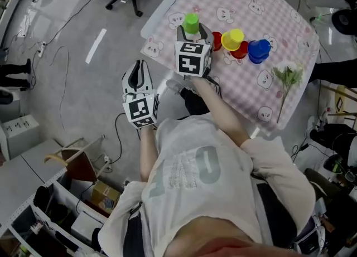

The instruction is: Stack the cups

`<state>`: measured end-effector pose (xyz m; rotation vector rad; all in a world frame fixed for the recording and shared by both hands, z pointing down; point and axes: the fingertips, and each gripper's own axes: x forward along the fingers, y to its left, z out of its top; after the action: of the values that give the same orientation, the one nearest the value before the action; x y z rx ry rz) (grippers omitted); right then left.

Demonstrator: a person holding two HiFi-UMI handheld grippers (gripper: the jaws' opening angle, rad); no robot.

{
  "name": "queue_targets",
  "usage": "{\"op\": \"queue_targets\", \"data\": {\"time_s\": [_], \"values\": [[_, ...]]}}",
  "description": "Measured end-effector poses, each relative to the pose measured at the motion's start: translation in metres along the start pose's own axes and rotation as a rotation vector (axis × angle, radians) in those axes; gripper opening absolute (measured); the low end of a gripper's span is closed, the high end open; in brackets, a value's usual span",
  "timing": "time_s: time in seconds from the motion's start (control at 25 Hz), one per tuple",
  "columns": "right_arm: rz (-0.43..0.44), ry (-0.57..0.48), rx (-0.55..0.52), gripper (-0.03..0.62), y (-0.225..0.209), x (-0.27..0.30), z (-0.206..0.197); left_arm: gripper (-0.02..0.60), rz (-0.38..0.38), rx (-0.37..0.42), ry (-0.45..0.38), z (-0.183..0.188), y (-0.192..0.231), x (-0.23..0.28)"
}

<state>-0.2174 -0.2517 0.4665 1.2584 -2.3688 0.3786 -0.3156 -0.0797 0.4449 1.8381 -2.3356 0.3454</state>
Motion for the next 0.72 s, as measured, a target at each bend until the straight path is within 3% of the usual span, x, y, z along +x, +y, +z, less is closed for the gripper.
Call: {"op": "queue_targets", "data": {"time_s": [0.24,0.44,0.6,0.72], "values": [[-0.104,0.023,0.037,0.249,-0.012,0.037,-0.002,0.031,-0.007,0.016,0.013,0.001,0.029,0.042],[-0.109,0.072,0.028,0.249,-0.013,0.048,-0.015,0.031,-0.006,-0.081,0.005,-0.001,0.044,0.062],[-0.094,0.105,0.091,0.249,-0.015,0.056,-0.022,0.031,-0.012,-0.073,-0.003,0.002,0.045,0.071],[-0.097,0.114,0.139,0.249,-0.015,0.06,-0.024,0.031,-0.008,-0.167,-0.02,0.0,0.051,0.074]]}}
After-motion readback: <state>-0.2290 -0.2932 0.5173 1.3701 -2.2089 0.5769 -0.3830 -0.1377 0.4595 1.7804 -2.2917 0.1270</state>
